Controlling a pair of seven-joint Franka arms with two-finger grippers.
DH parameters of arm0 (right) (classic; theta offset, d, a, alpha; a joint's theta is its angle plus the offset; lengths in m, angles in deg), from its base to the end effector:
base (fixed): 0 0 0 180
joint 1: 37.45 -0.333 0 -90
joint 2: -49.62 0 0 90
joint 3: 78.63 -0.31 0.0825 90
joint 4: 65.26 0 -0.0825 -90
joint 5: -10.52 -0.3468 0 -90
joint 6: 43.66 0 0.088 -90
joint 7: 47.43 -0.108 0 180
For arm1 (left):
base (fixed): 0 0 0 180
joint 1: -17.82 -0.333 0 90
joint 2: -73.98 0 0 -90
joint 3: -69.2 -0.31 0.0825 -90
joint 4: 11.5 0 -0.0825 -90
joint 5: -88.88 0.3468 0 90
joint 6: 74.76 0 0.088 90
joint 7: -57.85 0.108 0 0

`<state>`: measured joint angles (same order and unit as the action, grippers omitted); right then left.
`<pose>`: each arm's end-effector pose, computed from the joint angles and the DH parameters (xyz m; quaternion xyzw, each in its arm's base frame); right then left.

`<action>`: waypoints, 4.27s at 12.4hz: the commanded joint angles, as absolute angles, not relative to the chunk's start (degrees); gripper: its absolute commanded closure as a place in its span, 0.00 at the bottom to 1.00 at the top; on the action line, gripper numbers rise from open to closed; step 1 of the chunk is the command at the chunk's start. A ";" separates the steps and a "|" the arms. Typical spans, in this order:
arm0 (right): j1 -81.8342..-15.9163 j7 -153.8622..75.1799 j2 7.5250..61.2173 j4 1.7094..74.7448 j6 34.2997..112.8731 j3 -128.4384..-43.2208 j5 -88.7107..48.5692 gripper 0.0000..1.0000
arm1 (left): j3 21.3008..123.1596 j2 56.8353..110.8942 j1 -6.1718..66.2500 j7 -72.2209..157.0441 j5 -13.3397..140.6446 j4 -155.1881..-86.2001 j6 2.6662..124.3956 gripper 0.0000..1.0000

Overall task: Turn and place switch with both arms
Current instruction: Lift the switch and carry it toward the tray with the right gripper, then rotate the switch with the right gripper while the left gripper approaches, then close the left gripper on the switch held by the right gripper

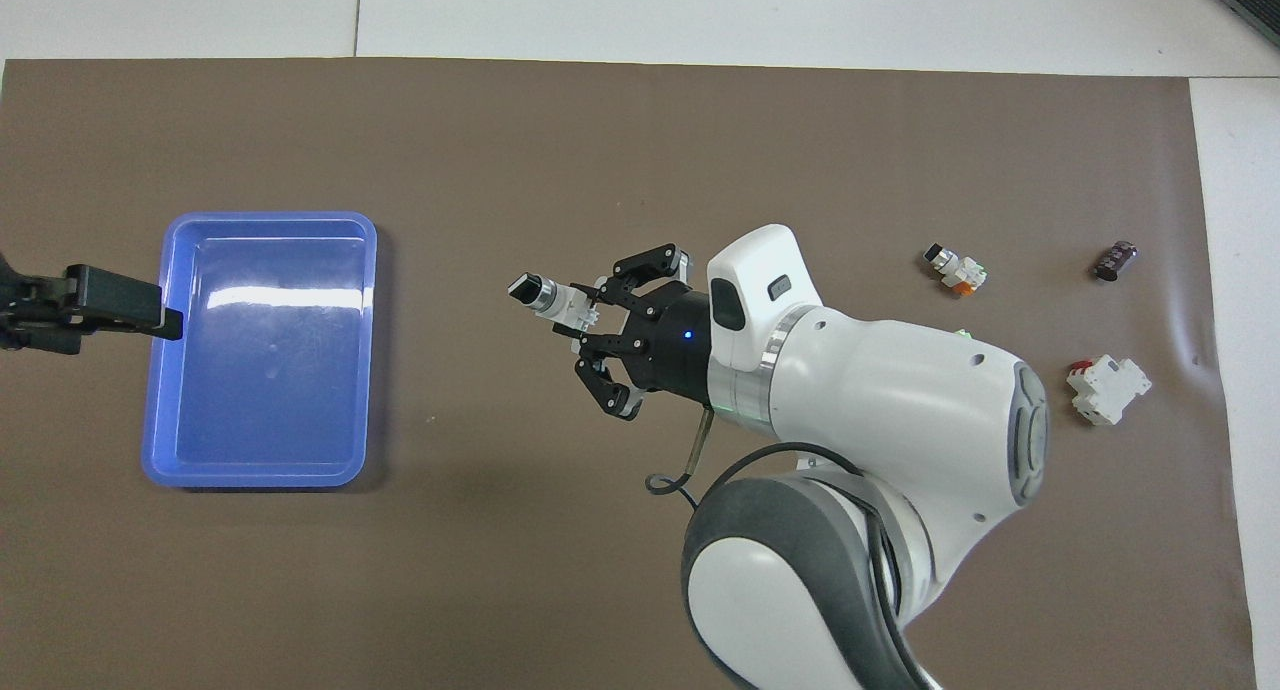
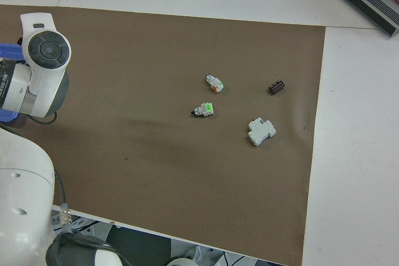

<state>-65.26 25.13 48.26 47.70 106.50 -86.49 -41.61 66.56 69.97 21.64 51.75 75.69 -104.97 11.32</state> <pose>0.4745 0.3178 0.5294 -0.7403 -0.5186 -0.3652 0.2226 0.4875 -0.0351 0.6238 0.9920 0.0380 -0.0367 0.1143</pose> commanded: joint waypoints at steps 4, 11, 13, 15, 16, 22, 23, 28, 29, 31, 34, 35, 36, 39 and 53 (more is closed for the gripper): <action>-69.18 25.61 49.01 48.56 112.70 -86.63 -42.39 1.00 | 67.18 68.88 21.42 22.32 59.45 -105.63 11.72 0.09; -71.63 25.61 49.10 49.88 114.54 -86.63 -41.07 1.00 | 71.84 69.06 25.90 -30.33 56.09 -106.68 22.09 0.23; -71.64 25.61 49.10 49.88 114.63 -86.63 -40.99 1.00 | 71.84 68.27 27.22 -40.54 56.18 -109.13 24.45 0.25; -71.73 25.52 49.10 49.88 114.63 -86.63 -40.90 1.00 | 71.93 67.48 27.93 -50.12 56.45 -110.89 25.86 0.31; -71.73 25.52 49.10 49.88 114.63 -86.63 -40.38 1.00 | 71.84 67.48 27.93 -56.17 56.71 -110.99 25.96 0.40; -71.73 25.43 49.01 49.88 114.98 -86.54 -38.88 1.00 | 71.84 67.48 27.93 -66.59 56.88 -111.25 25.87 0.57; -71.73 25.35 49.01 49.88 115.77 -86.63 -37.57 1.00 | 71.93 67.39 28.02 -66.95 56.88 -111.51 26.22 0.57; -74.01 22.63 48.75 49.88 117.88 -86.54 -36.16 1.00 | 72.10 65.72 32.58 -67.48 57.06 -115.56 32.11 0.57; -74.01 22.36 48.75 49.88 117.88 -86.54 -35.54 1.00 | 72.19 65.72 33.11 -67.39 56.97 -115.56 32.28 0.57; -74.01 22.09 48.75 49.88 117.88 -86.54 -35.45 1.00 | 72.19 65.72 33.55 -67.21 56.97 -115.56 32.11 0.57; -74.01 22.09 48.66 49.88 117.88 -86.54 -35.27 1.00 | 72.19 65.63 32.94 -65.99 56.97 -115.56 30.45 0.57; -74.01 22.09 48.66 49.88 117.88 -86.54 -35.27 1.00 | 72.02 65.63 32.77 -64.85 56.97 -115.30 28.70 0.57; -74.01 22.09 48.66 49.88 117.88 -86.54 -35.19 1.00 | 71.67 65.63 32.68 -64.06 56.97 -114.95 26.94 0.57; -74.01 22.01 48.66 49.79 118.23 -86.54 -35.19 1.00 | 70.96 66.33 31.19 -61.68 56.27 -111.44 20.09 0.57; -74.01 22.09 48.57 49.87 118.67 -86.63 -35.18 1.00 | 71.75 65.81 31.09 -59.66 56.01 -114.06 25.07 0.55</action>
